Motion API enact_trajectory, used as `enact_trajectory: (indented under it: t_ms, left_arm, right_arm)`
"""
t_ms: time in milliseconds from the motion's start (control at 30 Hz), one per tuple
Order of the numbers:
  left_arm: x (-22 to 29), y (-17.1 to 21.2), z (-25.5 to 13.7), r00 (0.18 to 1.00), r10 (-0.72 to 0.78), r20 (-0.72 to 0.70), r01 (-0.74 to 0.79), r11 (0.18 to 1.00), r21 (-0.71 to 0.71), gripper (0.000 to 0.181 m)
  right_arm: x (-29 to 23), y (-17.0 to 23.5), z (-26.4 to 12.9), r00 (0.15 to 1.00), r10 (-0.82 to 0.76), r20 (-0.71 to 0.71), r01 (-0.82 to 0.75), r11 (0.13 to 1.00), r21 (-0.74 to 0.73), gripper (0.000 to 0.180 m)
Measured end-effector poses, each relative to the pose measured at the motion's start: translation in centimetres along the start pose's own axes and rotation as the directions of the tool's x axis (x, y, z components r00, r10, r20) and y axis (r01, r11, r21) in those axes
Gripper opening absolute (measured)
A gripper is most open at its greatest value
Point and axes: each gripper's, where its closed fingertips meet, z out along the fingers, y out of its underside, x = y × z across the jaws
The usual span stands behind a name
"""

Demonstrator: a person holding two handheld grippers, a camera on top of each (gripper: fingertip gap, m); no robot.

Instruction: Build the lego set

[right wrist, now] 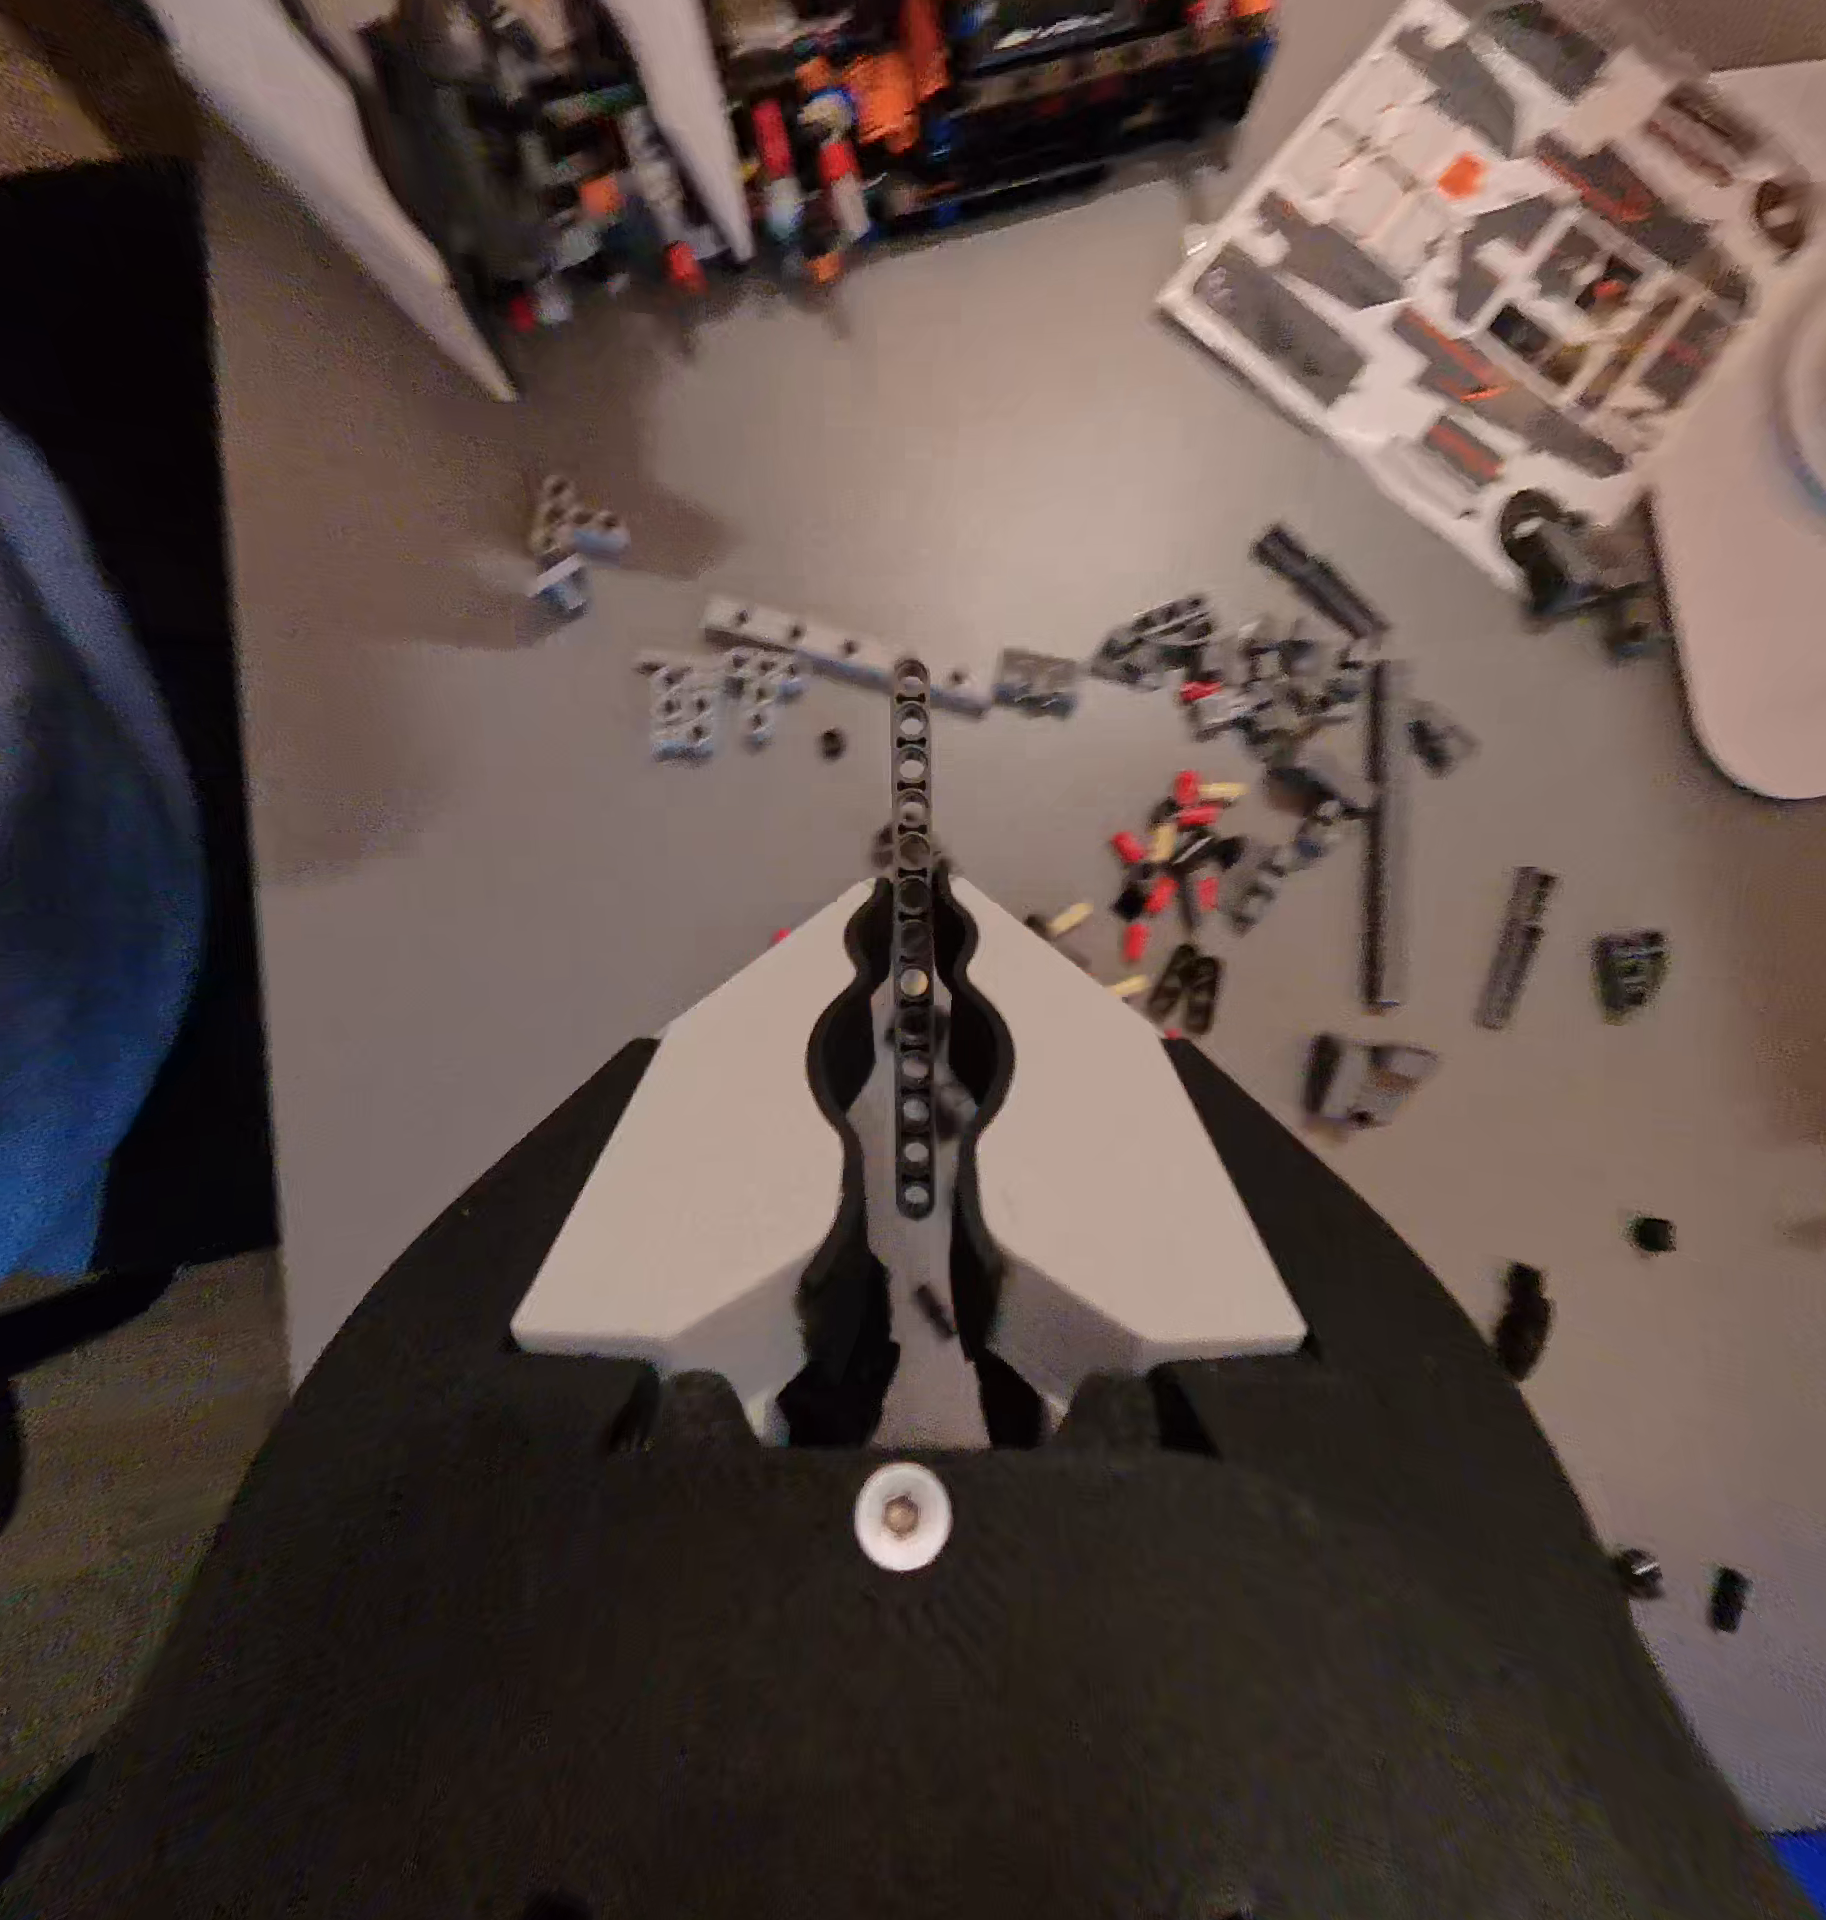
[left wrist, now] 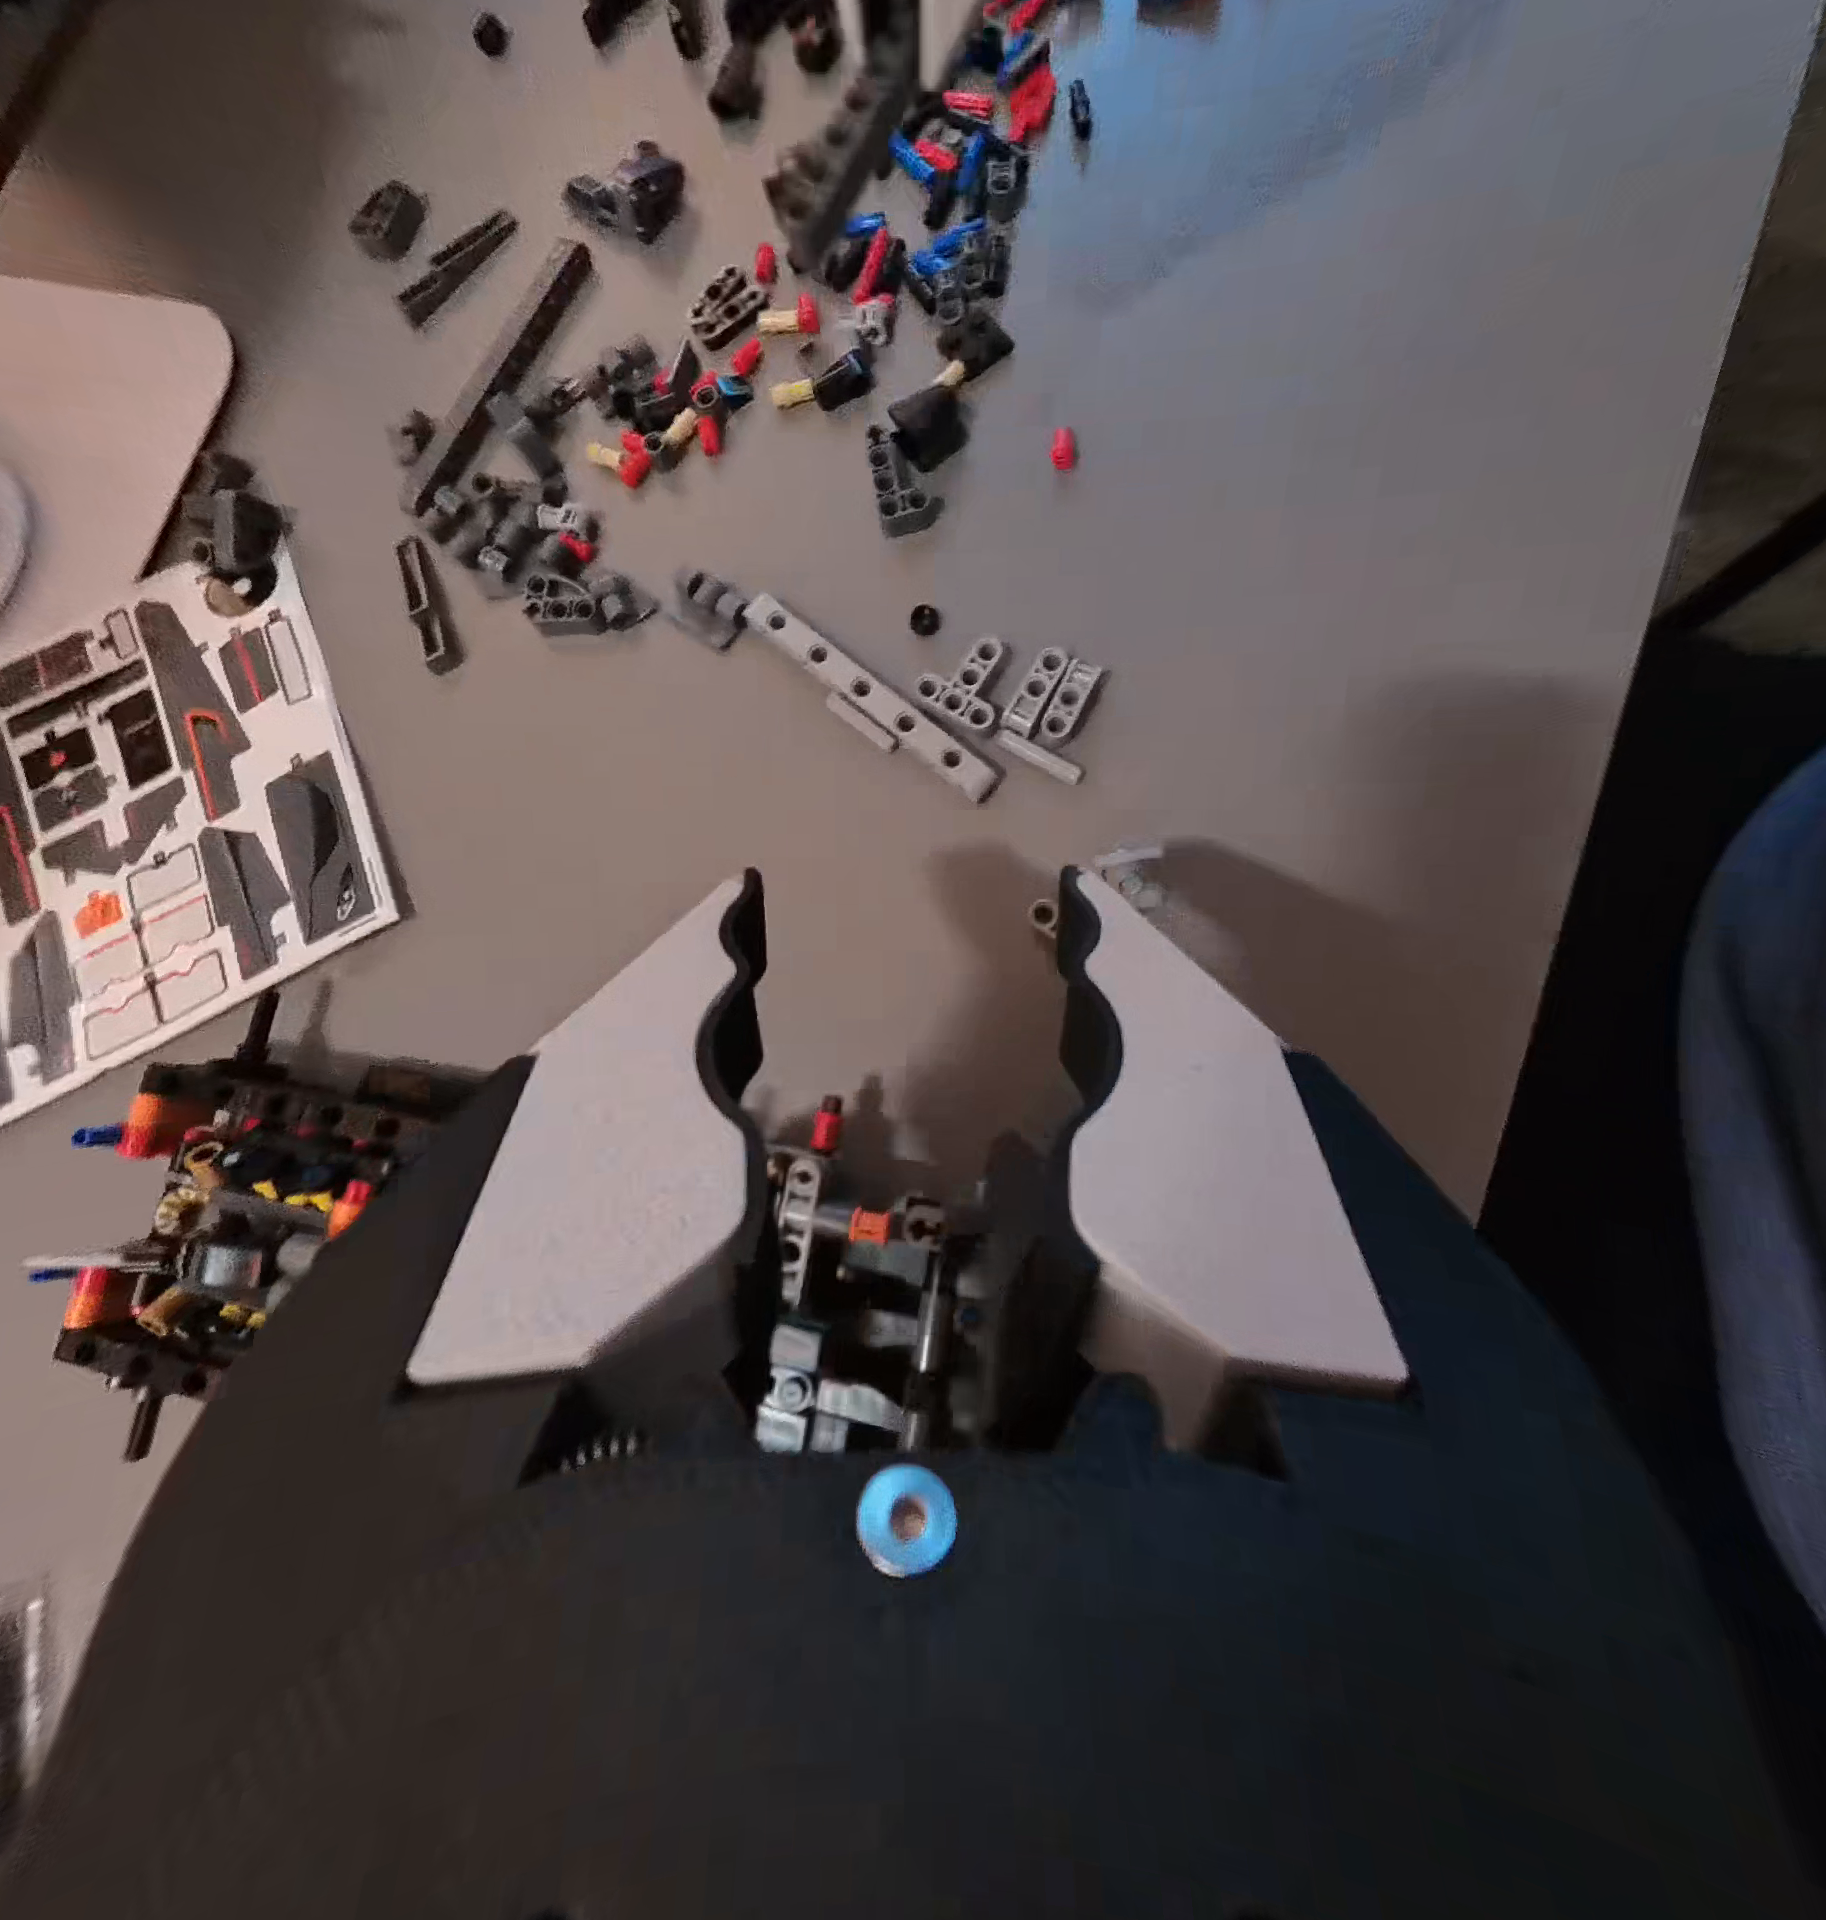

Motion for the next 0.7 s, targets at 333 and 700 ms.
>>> enact_trajectory:
  t_ms: [333, 700]
  left_arm:
    - [6.3, -3.5, 0.0, 0.995, 0.075, -0.07, -0.071, 0.996, 0.054, 0.051]
    - [9.6, -2.9, 3.6, 0.989, 0.075, -0.126, -0.07, 0.997, 0.044, 0.051]
  right_arm:
    - [-8.5, 5.6, 2.5, 0.982, -0.12, 0.149, 0.133, 0.988, -0.08, 0.004]
    - [-8.5, 5.0, 2.6, 0.983, -0.134, 0.128, 0.139, 0.99, -0.032, 0.027]
